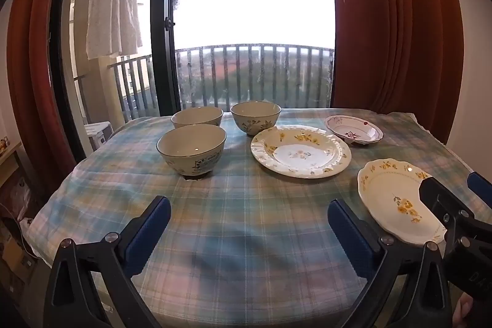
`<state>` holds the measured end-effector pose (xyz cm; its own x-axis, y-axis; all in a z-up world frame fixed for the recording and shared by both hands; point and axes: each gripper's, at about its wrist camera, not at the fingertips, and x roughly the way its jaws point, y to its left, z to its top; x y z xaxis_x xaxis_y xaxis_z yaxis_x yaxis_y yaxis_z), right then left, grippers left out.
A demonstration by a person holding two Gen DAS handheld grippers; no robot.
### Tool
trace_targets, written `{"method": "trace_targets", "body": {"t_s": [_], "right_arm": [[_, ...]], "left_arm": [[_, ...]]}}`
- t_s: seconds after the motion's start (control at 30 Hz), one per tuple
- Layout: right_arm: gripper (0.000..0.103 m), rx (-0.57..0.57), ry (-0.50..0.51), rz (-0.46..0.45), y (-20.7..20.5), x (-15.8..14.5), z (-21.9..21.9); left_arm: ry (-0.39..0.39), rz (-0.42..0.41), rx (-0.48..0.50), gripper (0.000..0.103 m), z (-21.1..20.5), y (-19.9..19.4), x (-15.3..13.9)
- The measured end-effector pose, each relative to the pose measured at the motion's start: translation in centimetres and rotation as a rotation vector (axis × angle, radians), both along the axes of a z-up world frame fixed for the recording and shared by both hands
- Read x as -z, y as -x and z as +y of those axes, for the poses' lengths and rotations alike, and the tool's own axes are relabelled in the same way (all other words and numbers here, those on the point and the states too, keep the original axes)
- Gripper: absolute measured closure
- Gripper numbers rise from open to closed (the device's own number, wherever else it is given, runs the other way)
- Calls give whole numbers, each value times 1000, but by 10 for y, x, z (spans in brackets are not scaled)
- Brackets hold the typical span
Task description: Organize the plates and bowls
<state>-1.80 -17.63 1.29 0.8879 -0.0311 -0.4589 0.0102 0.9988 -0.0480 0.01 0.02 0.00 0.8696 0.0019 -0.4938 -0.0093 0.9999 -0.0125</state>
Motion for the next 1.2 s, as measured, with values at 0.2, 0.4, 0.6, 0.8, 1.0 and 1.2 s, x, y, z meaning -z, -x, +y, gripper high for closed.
{"method": "trace_targets", "body": {"t_s": [0.2,0.4,0.6,0.8,1.0,1.2], "right_arm": [[0,-6,0,15,-4,2,-2],[0,-5,-11,20,-6,2,-3],[0,-6,-10,18,-5,3,-4],[0,-10,-17,20,-5,3,-4],[0,-9,-16,19,-6,4,-4],[0,-11,-15,19,-6,4,-4]], "left_arm": [[2,-6,-6,0,8,-6,-1],[-18,-18,-1,0,1,0,0],[-20,-14,-3,0,1,1,-1],[-27,-13,-5,0,0,-2,-1],[-29,-18,-7,0,1,-1,0],[-32,-23,-10,0,2,0,0]]}}
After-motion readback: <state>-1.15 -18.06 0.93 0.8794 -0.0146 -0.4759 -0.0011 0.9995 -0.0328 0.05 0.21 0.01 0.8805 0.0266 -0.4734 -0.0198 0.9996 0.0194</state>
